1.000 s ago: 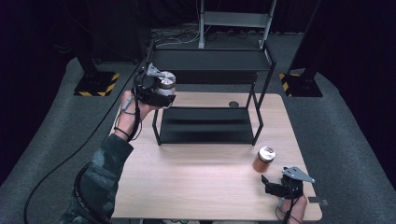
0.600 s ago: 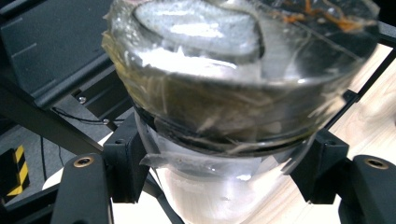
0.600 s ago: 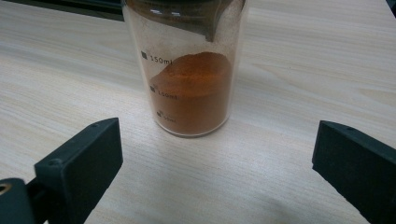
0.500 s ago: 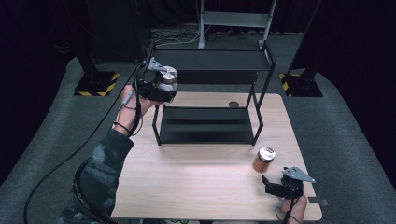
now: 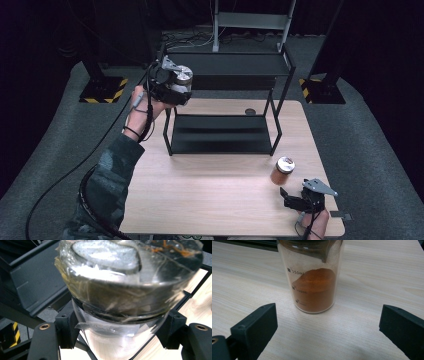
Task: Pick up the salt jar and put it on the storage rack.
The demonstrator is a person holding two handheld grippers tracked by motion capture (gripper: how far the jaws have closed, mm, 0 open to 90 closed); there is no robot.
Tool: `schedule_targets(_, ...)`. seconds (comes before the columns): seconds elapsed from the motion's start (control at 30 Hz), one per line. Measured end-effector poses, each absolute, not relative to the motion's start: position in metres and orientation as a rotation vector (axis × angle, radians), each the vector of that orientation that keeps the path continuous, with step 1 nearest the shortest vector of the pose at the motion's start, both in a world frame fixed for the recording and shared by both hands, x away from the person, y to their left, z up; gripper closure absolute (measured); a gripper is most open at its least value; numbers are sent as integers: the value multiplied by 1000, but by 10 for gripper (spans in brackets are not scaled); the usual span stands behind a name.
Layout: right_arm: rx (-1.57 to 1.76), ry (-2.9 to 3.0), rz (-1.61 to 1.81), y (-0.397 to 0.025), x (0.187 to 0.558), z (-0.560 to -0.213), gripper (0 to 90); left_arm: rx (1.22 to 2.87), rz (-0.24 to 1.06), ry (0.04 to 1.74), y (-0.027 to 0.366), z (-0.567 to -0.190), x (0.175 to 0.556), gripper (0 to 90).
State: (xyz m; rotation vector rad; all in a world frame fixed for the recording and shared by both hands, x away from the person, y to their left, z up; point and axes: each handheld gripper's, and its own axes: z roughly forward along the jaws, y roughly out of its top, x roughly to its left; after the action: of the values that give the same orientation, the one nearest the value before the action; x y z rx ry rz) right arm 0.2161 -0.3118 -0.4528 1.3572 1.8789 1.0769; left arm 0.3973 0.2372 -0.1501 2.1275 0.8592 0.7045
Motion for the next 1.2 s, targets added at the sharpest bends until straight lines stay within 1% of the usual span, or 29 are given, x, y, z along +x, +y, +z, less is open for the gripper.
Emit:
schedule_targets(0.8, 1355, 1881, 1072, -311, 216, -453, 4, 2138, 717, 852, 230, -126, 403, 304)
schedule_targets(1.2, 1355, 1884, 1072, -312, 217, -452, 4, 2148, 730, 838, 220, -111, 406, 304)
